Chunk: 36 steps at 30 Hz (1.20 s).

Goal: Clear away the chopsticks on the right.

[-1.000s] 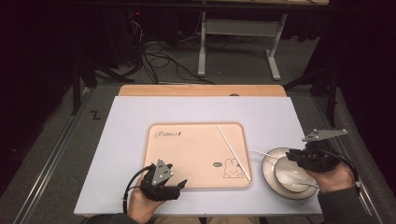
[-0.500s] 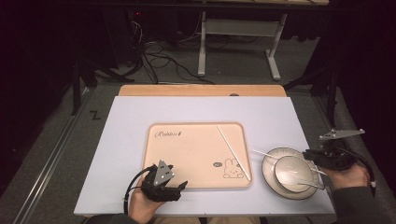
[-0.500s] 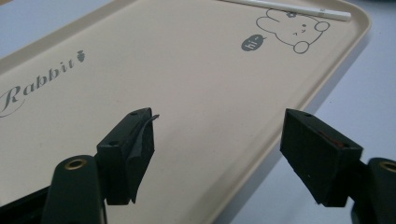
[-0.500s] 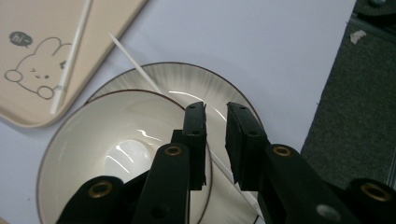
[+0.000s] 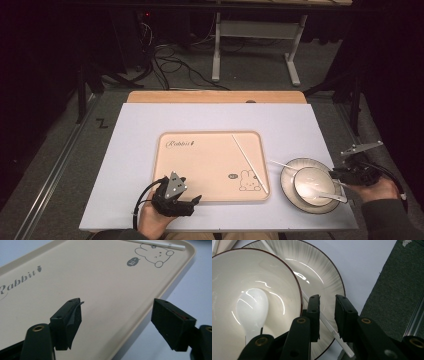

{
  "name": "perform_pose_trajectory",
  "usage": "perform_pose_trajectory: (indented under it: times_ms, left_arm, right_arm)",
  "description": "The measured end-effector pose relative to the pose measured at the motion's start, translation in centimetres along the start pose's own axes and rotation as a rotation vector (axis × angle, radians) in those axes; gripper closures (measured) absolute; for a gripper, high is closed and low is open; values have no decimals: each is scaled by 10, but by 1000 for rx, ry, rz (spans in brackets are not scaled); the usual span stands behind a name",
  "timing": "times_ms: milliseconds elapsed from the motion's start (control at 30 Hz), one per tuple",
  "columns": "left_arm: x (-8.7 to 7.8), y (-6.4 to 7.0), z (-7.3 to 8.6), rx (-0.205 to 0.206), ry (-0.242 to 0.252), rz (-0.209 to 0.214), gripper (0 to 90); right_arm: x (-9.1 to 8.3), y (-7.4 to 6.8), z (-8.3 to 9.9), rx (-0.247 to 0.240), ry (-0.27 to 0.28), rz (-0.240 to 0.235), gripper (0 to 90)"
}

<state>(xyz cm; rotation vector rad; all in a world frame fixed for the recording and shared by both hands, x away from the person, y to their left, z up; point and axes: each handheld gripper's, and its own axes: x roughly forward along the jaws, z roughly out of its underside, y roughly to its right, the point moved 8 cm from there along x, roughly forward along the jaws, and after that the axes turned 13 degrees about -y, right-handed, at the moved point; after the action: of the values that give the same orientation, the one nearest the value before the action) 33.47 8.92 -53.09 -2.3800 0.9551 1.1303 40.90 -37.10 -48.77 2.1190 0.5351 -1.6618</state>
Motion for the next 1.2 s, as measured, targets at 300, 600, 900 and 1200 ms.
perform_pose_trajectory:
  times_ms: [300,600,900,1200]
  left_arm:
    - [1,-1,1,-4,-6,-4,267]
    - [2,0,1,-2,-7,-3,267]
    - [4,1,1,-5,-16,-10,264]
    - [5,3,2,-1,-22,-5,265]
  right_arm:
    - [5,4,11,-14,-28,-1,735]
    - [7,4,13,-51,-41,13,715]
    - [11,1,11,-88,-53,24,713]
    - [17,0,11,-112,-75,27,711]
